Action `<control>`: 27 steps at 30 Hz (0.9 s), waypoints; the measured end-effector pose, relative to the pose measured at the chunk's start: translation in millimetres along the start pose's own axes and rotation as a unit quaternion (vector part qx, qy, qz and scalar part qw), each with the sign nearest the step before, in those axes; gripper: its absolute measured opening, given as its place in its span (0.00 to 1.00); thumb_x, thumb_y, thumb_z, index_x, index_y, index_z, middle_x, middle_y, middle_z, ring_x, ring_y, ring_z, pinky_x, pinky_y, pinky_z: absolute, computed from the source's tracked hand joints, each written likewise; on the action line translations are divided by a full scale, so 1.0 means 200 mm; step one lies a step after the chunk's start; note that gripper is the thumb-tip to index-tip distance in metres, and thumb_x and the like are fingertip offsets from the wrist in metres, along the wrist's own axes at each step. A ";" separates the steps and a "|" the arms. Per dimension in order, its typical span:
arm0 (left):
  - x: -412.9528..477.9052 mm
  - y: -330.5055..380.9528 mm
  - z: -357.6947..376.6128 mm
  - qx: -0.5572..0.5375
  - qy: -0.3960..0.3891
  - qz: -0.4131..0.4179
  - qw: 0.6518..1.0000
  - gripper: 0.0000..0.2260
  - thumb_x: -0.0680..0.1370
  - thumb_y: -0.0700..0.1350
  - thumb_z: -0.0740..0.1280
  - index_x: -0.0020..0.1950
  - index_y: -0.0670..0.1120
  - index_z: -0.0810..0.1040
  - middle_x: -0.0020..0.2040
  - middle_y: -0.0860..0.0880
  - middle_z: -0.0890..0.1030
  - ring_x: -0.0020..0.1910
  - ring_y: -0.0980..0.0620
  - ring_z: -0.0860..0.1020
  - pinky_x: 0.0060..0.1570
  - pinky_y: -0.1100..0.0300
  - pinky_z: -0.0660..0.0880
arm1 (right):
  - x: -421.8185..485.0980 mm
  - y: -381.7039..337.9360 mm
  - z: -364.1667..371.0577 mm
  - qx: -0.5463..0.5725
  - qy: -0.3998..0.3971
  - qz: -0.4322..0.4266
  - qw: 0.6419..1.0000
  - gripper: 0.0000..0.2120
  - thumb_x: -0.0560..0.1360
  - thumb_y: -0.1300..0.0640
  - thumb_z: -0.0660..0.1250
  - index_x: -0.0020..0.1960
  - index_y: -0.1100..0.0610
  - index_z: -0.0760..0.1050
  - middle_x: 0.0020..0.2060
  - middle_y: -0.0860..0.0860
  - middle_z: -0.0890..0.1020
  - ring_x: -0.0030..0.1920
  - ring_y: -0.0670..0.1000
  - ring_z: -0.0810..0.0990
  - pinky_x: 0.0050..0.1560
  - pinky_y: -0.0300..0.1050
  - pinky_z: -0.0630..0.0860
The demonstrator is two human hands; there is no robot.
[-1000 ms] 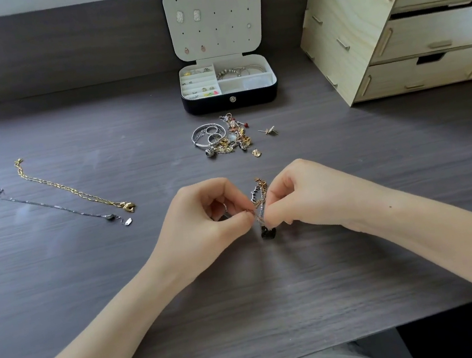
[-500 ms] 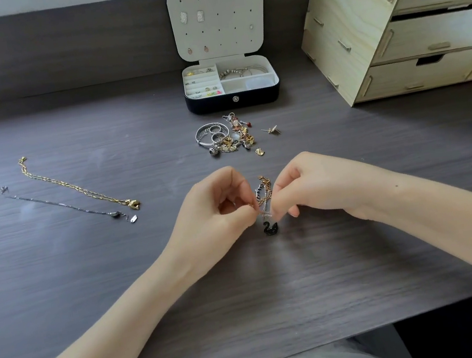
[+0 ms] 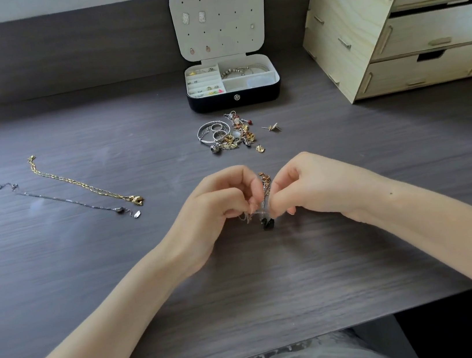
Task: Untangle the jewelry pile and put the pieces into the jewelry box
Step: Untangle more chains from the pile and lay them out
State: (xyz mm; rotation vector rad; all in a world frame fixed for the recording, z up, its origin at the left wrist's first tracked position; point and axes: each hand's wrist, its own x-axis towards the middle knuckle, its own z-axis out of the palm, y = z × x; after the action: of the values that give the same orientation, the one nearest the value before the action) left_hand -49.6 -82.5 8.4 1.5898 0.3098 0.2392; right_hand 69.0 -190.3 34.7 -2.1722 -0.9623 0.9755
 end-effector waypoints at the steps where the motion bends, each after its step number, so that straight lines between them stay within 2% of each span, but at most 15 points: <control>1: 0.00 0.00 0.00 -0.025 0.001 -0.008 1.000 0.08 0.61 0.35 0.57 0.31 0.45 0.74 0.31 0.46 0.71 0.34 0.48 0.63 0.37 0.54 0.55 | 0.00 0.01 0.00 -0.005 0.004 -0.001 1.000 0.05 0.65 0.59 0.71 0.33 0.61 0.80 0.25 0.48 0.74 0.32 0.46 0.70 0.38 0.43 0.65; 3: 0.01 0.01 0.00 -0.038 0.004 -0.012 0.999 0.09 0.60 0.35 0.57 0.30 0.45 0.74 0.31 0.46 0.70 0.33 0.50 0.61 0.37 0.53 0.54 | 0.01 0.01 0.01 -0.012 0.012 -0.001 1.000 0.04 0.64 0.58 0.72 0.33 0.58 0.80 0.24 0.46 0.75 0.32 0.47 0.71 0.39 0.45 0.66; 5: 0.01 0.00 -0.01 -0.017 0.005 -0.003 1.000 0.08 0.60 0.35 0.57 0.30 0.45 0.73 0.30 0.47 0.69 0.32 0.51 0.60 0.35 0.56 0.55 | 0.01 0.01 0.01 -0.011 0.016 0.001 1.000 0.04 0.64 0.57 0.72 0.33 0.58 0.80 0.24 0.46 0.75 0.32 0.47 0.71 0.38 0.45 0.66; 9: 0.01 -0.02 -0.01 0.089 0.026 0.036 0.995 0.07 0.61 0.36 0.60 0.33 0.47 0.72 0.28 0.55 0.72 0.29 0.56 0.66 0.31 0.65 0.63 | 0.00 0.01 0.01 -0.001 0.011 -0.006 1.000 0.05 0.65 0.59 0.71 0.34 0.61 0.80 0.25 0.48 0.74 0.31 0.47 0.70 0.36 0.43 0.64; 13: 0.00 -0.05 0.01 0.259 0.076 0.107 0.957 0.07 0.64 0.39 0.62 0.36 0.51 0.71 0.29 0.54 0.71 0.28 0.58 0.66 0.31 0.69 0.64 | 0.00 0.01 0.00 0.008 0.003 -0.010 1.000 0.06 0.66 0.60 0.71 0.36 0.64 0.80 0.26 0.50 0.74 0.30 0.46 0.69 0.32 0.40 0.63; 16: 0.00 -0.06 0.00 0.294 0.093 0.135 0.942 0.06 0.69 0.39 0.65 0.39 0.49 0.72 0.28 0.52 0.73 0.28 0.57 0.68 0.31 0.71 0.63 | 0.00 0.01 0.00 0.015 0.002 -0.006 1.000 0.06 0.66 0.60 0.71 0.36 0.63 0.81 0.25 0.49 0.74 0.28 0.44 0.68 0.30 0.36 0.63; 19: 0.00 -0.06 -0.01 0.294 0.092 0.137 0.942 0.02 0.71 0.42 0.66 0.41 0.47 0.74 0.29 0.51 0.75 0.28 0.57 0.67 0.32 0.70 0.62 | 0.00 0.00 -0.01 0.020 0.001 -0.002 1.000 0.04 0.66 0.60 0.71 0.34 0.59 0.81 0.25 0.48 0.74 0.28 0.43 0.68 0.30 0.36 0.63; 22: -0.01 -0.06 -0.01 0.289 0.076 0.134 0.945 0.04 0.73 0.45 0.65 0.40 0.45 0.75 0.30 0.52 0.76 0.28 0.57 0.67 0.31 0.68 0.63 | -0.01 0.00 -0.01 0.028 -0.002 -0.001 1.000 0.08 0.67 0.59 0.70 0.29 0.55 0.80 0.24 0.47 0.73 0.26 0.41 0.68 0.28 0.32 0.62; 23: -0.01 -0.07 -0.02 0.285 0.072 0.130 0.947 0.05 0.73 0.46 0.64 0.40 0.45 0.76 0.31 0.51 0.77 0.29 0.56 0.68 0.31 0.65 0.64 | -0.01 0.00 -0.01 0.031 -0.003 0.001 1.000 0.09 0.67 0.59 0.70 0.28 0.54 0.79 0.23 0.46 0.73 0.27 0.41 0.68 0.29 0.33 0.62; 25: 0.00 -0.07 -0.02 0.267 0.064 0.119 0.954 0.08 0.74 0.47 0.64 0.40 0.44 0.77 0.31 0.49 0.77 0.31 0.48 0.70 0.33 0.56 0.67 | -0.01 0.00 -0.02 0.033 -0.004 0.004 0.999 0.09 0.67 0.59 0.70 0.28 0.55 0.79 0.23 0.46 0.73 0.30 0.44 0.68 0.33 0.38 0.62; 27: 0.00 -0.07 -0.02 0.244 0.060 0.111 0.961 0.08 0.74 0.48 0.63 0.40 0.44 0.77 0.32 0.48 0.77 0.33 0.43 0.71 0.35 0.51 0.69 | -0.01 0.00 -0.02 0.030 -0.003 0.009 1.000 0.06 0.66 0.59 0.70 0.31 0.60 0.79 0.23 0.47 0.72 0.31 0.44 0.67 0.34 0.39 0.62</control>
State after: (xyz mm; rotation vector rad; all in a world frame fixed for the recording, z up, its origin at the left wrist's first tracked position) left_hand -52.3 -78.7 -5.1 2.1082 0.2964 0.4600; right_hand 71.2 -192.7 38.5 -2.1335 -0.9072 1.0078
